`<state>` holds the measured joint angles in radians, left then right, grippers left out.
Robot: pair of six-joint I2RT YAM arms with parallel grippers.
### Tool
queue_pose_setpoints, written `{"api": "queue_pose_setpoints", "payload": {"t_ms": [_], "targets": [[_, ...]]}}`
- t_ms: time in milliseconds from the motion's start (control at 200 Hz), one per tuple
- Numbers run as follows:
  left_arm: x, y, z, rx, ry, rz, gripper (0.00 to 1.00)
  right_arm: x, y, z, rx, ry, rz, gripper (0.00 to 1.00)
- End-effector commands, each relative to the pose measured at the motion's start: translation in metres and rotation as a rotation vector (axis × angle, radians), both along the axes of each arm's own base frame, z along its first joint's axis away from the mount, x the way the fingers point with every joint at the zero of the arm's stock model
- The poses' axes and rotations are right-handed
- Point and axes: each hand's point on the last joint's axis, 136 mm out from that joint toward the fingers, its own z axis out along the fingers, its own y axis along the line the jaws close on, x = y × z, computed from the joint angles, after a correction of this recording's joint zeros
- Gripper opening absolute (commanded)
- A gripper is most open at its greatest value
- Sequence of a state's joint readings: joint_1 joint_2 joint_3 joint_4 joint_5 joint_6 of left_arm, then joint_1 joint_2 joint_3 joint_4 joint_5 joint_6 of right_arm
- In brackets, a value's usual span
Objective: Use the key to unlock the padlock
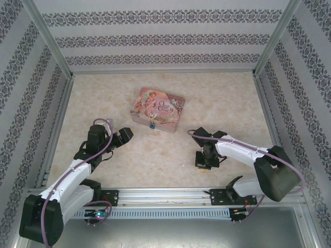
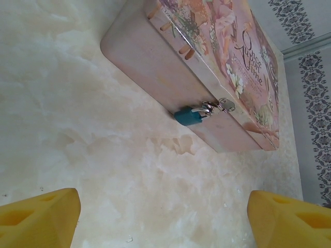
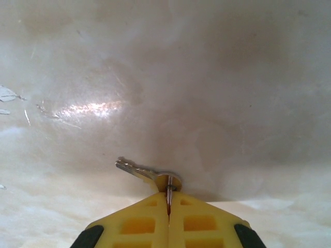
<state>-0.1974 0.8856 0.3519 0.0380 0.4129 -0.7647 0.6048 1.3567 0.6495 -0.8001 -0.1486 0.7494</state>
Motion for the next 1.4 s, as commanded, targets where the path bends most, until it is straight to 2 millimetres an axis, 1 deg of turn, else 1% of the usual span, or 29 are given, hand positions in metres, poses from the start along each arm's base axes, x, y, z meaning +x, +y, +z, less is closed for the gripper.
{"api": "queue_pose_setpoints", "payload": {"t_ms": [0,100,195,300,430,535,705,869,974,1174,1254,1394], "targets": [[0.002,-0.005,0.017,0.003,-0.043,-0.023,0.84,0.004,-0.001,-0.001,-0.005,-0.041,0.021,0.00],[0.003,-0.006,0.026,0.000,-0.063,-0.031,0.84,0.016,0.005,0.007,0.034,-0.106,0.027,0.00],[0.004,-0.010,0.037,-0.013,-0.083,-0.050,0.84,0.030,0.015,0.020,0.095,-0.193,0.036,0.00],[0.006,-0.015,0.052,-0.032,-0.111,-0.073,0.83,0.047,0.029,0.040,0.185,-0.315,0.056,0.00],[0.007,-0.025,0.077,-0.053,-0.166,-0.124,0.81,0.068,0.045,0.072,0.317,-0.509,0.075,0.00],[0.008,-0.036,0.095,-0.065,-0.211,-0.170,0.78,0.081,0.054,0.101,0.407,-0.657,0.090,0.00],[0.010,-0.057,0.118,-0.078,-0.267,-0.244,0.73,0.094,0.060,0.142,0.489,-0.852,0.118,0.00],[0.009,-0.089,0.133,-0.070,-0.301,-0.347,0.69,0.103,0.067,0.172,0.541,-0.970,0.145,0.00],[0.007,-0.114,0.138,-0.054,-0.314,-0.412,0.66,0.106,0.071,0.182,0.559,-1.003,0.156,0.00],[0.001,-0.167,0.147,-0.072,-0.330,-0.535,0.60,0.108,0.082,0.188,0.590,-1.005,0.180,0.00],[-0.001,-0.187,0.147,-0.077,-0.327,-0.576,0.58,0.109,0.085,0.188,0.594,-1.004,0.190,0.00],[-0.003,-0.217,0.140,-0.080,-0.313,-0.637,0.57,0.108,0.090,0.187,0.601,-0.997,0.209,0.00]]}}
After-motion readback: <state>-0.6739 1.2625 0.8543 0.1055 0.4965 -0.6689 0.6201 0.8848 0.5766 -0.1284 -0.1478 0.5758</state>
